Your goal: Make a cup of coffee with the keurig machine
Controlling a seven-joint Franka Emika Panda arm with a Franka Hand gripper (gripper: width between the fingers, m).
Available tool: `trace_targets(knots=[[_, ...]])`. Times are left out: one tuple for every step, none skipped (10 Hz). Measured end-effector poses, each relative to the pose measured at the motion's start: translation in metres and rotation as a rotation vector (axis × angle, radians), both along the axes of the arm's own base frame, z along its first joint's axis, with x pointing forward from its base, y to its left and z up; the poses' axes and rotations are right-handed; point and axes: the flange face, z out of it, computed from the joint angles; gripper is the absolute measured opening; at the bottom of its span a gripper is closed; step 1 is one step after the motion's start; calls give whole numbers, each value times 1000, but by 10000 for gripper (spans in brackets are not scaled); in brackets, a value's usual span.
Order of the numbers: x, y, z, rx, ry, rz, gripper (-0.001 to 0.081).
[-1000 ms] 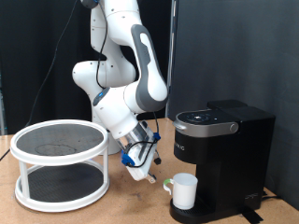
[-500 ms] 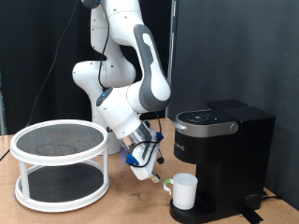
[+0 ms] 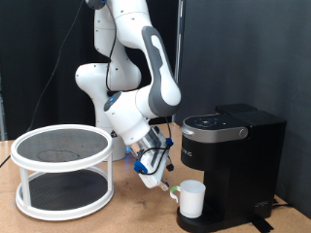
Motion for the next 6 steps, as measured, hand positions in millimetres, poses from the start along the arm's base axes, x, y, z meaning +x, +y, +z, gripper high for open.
trace_targets(knots=[[2, 1, -2, 3, 3, -5, 734], [4, 2, -4, 7, 5, -7, 734], [6, 3, -5, 10, 6, -7, 734], [8, 4, -7, 12, 8, -6, 734], [9, 5, -8, 14, 9, -5, 734], [9, 6, -8, 17, 10, -4, 734]])
